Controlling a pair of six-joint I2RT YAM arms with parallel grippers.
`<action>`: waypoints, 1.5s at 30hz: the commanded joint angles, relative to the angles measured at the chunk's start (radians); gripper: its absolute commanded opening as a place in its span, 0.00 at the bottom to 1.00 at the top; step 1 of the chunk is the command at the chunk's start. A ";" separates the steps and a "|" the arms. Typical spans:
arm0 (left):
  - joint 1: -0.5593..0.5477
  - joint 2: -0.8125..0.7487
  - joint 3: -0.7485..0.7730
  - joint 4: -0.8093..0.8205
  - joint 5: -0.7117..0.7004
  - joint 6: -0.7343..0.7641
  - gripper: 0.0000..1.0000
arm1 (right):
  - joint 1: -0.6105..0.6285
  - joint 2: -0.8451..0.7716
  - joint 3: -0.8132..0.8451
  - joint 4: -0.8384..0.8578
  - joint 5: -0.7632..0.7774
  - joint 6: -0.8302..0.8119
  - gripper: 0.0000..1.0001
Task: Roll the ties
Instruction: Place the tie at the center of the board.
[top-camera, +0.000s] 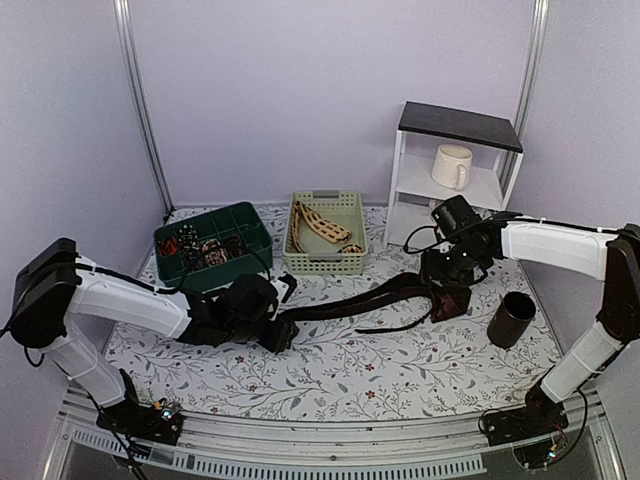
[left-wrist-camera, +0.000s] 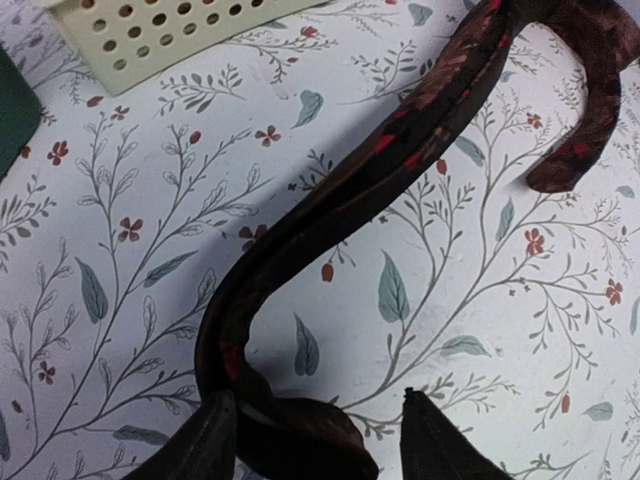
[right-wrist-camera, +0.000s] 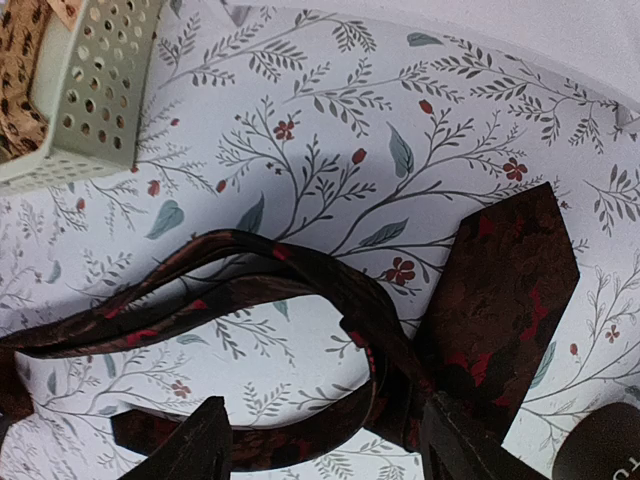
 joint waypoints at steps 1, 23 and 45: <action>0.019 -0.043 -0.041 -0.039 -0.016 -0.015 0.58 | -0.010 0.085 0.018 -0.024 0.006 -0.103 0.72; 0.054 -0.089 0.030 -0.206 -0.058 -0.008 0.69 | -0.026 0.236 0.043 -0.003 0.133 -0.131 0.58; 0.108 -0.043 -0.040 -0.165 0.175 0.120 0.74 | -0.082 0.253 0.028 0.015 0.055 -0.188 0.78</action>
